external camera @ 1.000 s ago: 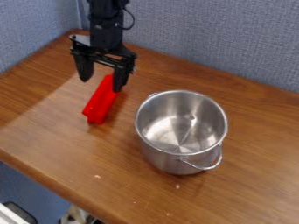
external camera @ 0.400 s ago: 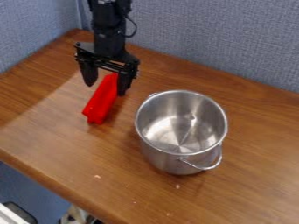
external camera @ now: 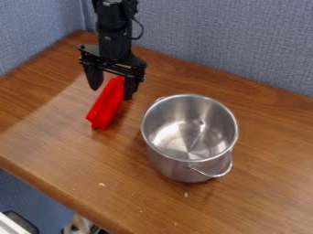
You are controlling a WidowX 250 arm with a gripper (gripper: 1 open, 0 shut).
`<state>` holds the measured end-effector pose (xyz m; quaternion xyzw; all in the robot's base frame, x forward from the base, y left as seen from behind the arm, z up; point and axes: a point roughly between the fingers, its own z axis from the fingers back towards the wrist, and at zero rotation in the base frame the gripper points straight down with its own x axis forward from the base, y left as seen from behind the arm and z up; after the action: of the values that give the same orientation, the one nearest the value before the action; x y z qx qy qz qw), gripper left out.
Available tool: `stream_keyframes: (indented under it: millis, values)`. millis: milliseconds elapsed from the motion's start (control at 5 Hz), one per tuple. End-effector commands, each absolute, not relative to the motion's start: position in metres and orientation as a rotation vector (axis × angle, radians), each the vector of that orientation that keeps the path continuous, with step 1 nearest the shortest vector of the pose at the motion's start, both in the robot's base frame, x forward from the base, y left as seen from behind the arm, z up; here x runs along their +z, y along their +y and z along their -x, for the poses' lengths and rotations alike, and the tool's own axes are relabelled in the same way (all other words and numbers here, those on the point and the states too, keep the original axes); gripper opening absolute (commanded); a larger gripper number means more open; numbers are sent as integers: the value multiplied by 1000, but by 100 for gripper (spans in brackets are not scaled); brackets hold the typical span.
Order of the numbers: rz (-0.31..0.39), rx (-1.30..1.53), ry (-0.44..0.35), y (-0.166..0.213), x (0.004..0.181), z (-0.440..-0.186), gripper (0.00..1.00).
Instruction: Put the red object in the metal pot
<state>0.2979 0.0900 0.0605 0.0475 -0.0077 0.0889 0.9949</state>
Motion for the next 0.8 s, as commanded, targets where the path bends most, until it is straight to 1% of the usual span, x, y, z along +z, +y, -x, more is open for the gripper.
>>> stream_keyframes:
  millis: [0, 600]
  values:
    - [-101, 201, -35, 95, 67, -298, 100]
    - [-106, 220, -45, 95, 67, -297, 100]
